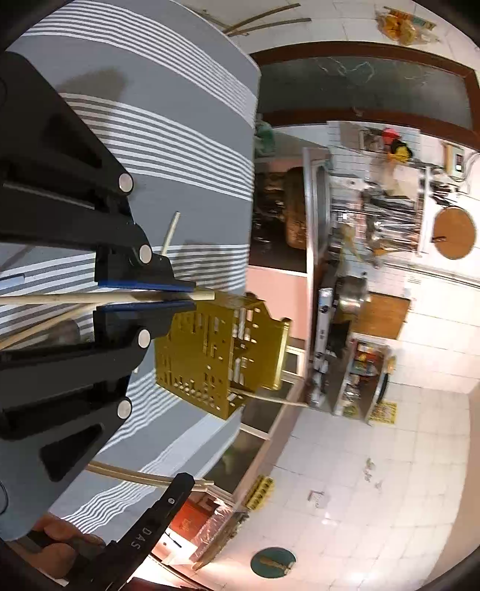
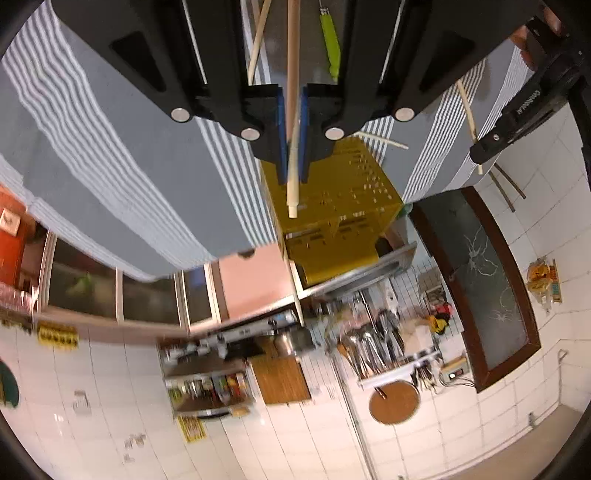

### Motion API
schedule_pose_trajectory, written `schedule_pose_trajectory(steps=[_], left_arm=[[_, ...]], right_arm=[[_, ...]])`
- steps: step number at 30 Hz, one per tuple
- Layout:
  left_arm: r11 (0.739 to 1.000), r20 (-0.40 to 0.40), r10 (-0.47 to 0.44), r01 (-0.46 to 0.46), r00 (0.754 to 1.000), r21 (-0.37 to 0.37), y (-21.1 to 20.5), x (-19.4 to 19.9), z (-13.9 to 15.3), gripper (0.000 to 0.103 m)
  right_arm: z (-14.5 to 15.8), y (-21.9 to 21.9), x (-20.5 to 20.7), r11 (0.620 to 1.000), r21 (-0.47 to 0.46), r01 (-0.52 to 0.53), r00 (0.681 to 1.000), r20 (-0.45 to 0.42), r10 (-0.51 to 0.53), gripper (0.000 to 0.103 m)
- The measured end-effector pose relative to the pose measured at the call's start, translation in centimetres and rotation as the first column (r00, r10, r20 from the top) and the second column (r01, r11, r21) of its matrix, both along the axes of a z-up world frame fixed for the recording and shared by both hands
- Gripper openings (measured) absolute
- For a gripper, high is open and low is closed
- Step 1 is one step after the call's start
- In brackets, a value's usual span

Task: Organize utensils
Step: 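Lift both held chopsticks and carry them toward the yellow holder, then lower both chopsticks into the yellow holder and open both tools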

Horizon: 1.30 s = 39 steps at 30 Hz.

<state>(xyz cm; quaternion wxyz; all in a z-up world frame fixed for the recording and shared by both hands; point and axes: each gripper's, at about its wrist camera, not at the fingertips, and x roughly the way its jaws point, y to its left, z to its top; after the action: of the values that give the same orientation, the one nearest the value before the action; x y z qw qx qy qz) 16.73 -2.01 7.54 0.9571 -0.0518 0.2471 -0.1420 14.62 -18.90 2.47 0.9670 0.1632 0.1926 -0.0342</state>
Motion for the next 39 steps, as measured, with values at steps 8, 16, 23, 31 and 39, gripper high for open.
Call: schedule_pose_trajectory(steps=[8, 16, 23, 31, 39], left_arm=[[1.0, 0.056, 0.003, -0.002, 0.998, -0.017, 0.5, -1.6, 0.5, 0.004], [1.0, 0.114, -0.01, 0.013, 0.993, -0.027, 0.6, -3.3, 1.9, 0.004], [0.999, 0.154, -0.015, 0.022, 0.988, -0.041, 0.1, -3.2, 4.2, 0.004], [0.998, 0.204, -0.004, 0.017, 0.979, -0.065, -0.6, -0.7, 8.3, 0.004], [0.999, 0.283, 0.006, 0.009, 0.959, -0.053, -2.0, 2.2, 12.9, 0.004]], right_arm=[[1.2, 0.3, -2.0, 0.999, -0.038, -0.017, 0.996, 0.082, 0.02, 0.006], [2.5, 0.0, -3.3, 0.999, -0.042, -0.019, 0.991, 0.131, 0.024, 0.006], [3.9, -0.1, -3.1, 0.998, -0.056, -0.014, 0.987, 0.162, 0.023, 0.006], [6.8, -0.6, -1.8, 0.997, -0.08, 0.007, 0.976, 0.219, 0.01, 0.006], [11.7, -1.3, 1.0, 0.994, -0.103, 0.031, 0.947, 0.321, 0.004, 0.006]])
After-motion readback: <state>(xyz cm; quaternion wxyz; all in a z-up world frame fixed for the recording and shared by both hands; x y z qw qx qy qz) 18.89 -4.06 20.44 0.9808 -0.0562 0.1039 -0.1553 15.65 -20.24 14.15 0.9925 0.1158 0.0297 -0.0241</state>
